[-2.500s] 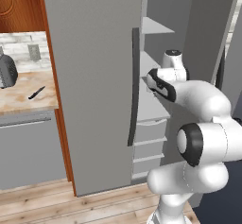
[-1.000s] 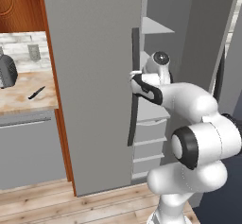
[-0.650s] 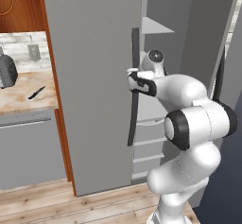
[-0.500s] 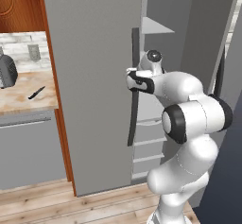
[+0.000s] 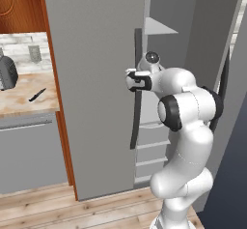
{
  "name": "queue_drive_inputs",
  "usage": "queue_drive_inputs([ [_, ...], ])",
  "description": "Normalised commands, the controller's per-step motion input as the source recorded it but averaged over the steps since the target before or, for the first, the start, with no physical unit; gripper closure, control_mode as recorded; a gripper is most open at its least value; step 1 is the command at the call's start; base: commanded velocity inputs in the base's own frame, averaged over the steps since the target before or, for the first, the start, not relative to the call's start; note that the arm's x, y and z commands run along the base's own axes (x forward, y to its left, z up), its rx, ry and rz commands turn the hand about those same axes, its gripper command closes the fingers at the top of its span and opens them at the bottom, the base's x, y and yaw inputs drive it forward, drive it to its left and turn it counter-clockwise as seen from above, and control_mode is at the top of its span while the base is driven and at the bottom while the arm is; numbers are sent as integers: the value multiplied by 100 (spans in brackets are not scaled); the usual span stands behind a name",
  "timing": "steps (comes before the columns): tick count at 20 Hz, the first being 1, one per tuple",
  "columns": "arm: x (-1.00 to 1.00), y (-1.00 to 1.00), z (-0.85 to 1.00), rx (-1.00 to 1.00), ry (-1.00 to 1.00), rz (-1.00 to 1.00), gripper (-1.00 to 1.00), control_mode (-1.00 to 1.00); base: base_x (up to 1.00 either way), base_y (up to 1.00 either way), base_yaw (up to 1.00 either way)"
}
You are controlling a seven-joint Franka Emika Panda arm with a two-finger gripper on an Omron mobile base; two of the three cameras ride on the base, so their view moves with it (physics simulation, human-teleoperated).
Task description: Retrieve the butter from the fridge and place it on a plate on the dining table. Then retrieve the butter knife by the fridge and place it near the plate.
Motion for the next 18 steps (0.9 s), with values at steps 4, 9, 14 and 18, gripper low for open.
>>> queue_drive_inputs([
  [4,51,0,-16,0,0,0,-100,-100,0,0,0],
  [9,28,0,-1,0,0,1,-100,-100,0,0,0],
  [14,3,4,0,0,2,0,100,-100,0,0,0],
  [18,-11,8,1,0,0,-3,100,-100,0,0,0],
])
